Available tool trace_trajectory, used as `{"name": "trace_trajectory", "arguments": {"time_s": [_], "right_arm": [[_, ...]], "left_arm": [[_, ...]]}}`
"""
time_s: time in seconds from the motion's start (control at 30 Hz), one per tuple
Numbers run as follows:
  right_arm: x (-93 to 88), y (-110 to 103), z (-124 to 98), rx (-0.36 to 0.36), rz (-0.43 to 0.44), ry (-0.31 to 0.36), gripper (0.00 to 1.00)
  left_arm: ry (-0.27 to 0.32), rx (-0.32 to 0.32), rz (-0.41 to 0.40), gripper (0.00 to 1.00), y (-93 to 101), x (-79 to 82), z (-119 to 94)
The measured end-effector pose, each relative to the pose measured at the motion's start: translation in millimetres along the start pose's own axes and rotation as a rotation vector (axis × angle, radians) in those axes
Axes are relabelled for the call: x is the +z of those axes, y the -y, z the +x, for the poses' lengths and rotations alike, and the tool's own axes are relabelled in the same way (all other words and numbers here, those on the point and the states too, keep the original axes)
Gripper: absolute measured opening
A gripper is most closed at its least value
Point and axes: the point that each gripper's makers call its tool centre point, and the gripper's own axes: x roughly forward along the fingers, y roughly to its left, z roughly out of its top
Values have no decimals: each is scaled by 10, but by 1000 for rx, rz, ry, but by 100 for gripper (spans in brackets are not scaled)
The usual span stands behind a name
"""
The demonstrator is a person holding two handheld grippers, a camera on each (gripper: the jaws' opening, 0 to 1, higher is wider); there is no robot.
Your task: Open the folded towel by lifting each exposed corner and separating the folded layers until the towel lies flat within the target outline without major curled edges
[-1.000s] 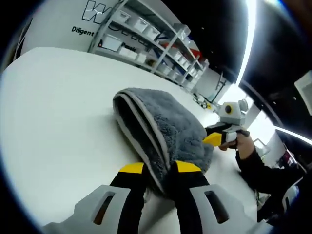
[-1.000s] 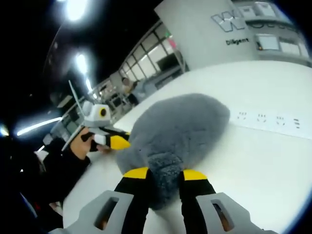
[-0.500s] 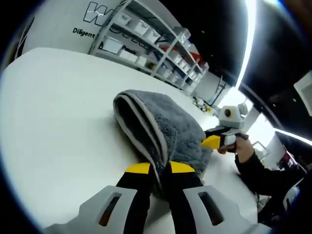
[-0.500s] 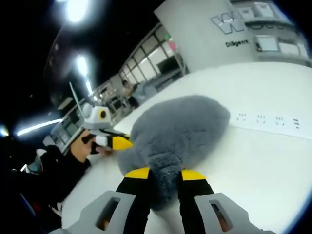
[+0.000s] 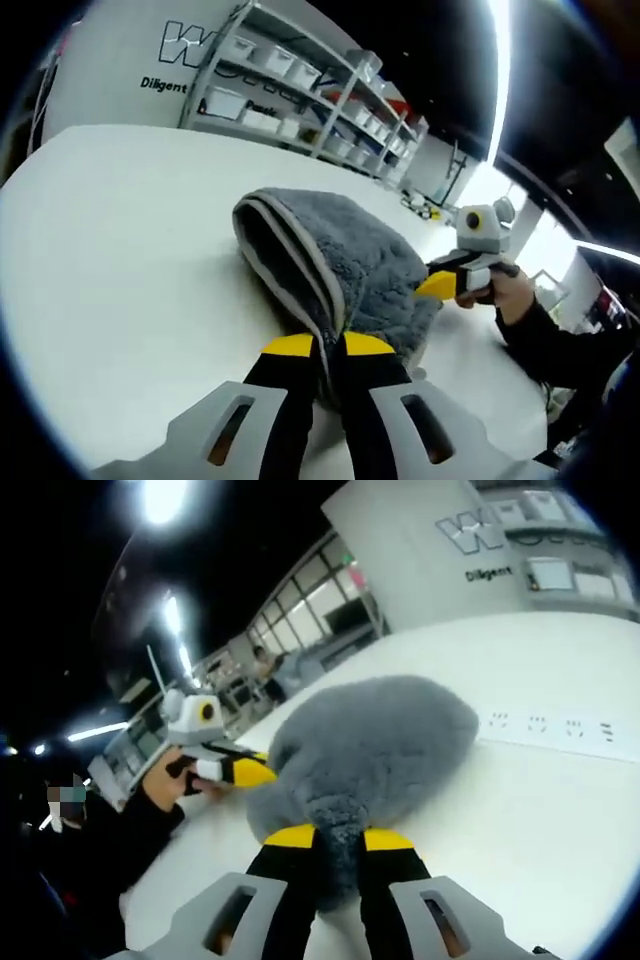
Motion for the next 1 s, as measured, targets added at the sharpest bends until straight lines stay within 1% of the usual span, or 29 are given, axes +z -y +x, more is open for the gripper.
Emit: {"name": "trace_trajectory", "arguments": {"time_s": [0.1, 0.13, 0.17, 0.23, 0.4, 0.5, 0.63, 0.67, 0.7, 0.73, 0.8, 0.9, 1.0], "right_arm": [[-25, -32, -17, 11, 6, -8, 7], [-21, -31, -14, 13, 6, -8, 7], [-14, -27, -11, 11, 5, -4, 7], [-12, -25, -12, 8, 2, 0, 7], [-49, -39, -50, 11, 12, 6, 7], [-83, -69, -62, 12, -5, 7, 7], [-61, -47, -71, 7, -6, 6, 6], [-56, -41, -74, 6, -5, 7, 6], [-53, -37, -76, 5, -5, 9, 7], [-54, -34, -80, 3, -4, 10, 7], [-53, -36, -87, 4, 0, 14, 7], [-43, -30, -92, 4, 5, 13, 7], [-42, -25, -102, 5, 9, 14, 7]], "left_arm": [[-4, 7, -6, 6, 12, -16, -10], [-7, 30, 4, 5, 0, -17, -16], [-7, 54, 34, 5, -16, -14, -11], [2, 59, 27, 5, -4, -6, -4], [21, 25, -22, 5, 11, -40, -28], [20, 26, -15, 5, 23, -32, -36], [29, 35, -1, 5, 3, -13, -36], [37, 33, 1, 5, -4, -9, -35], [62, 30, -1, 5, -12, 12, -32], [88, 15, -34, 5, -16, 23, -29], [99, 8, -45, 5, -43, 12, -38], [103, 21, -12, 5, -8, 19, -45], [103, 31, -13, 6, -8, 17, -51]]}}
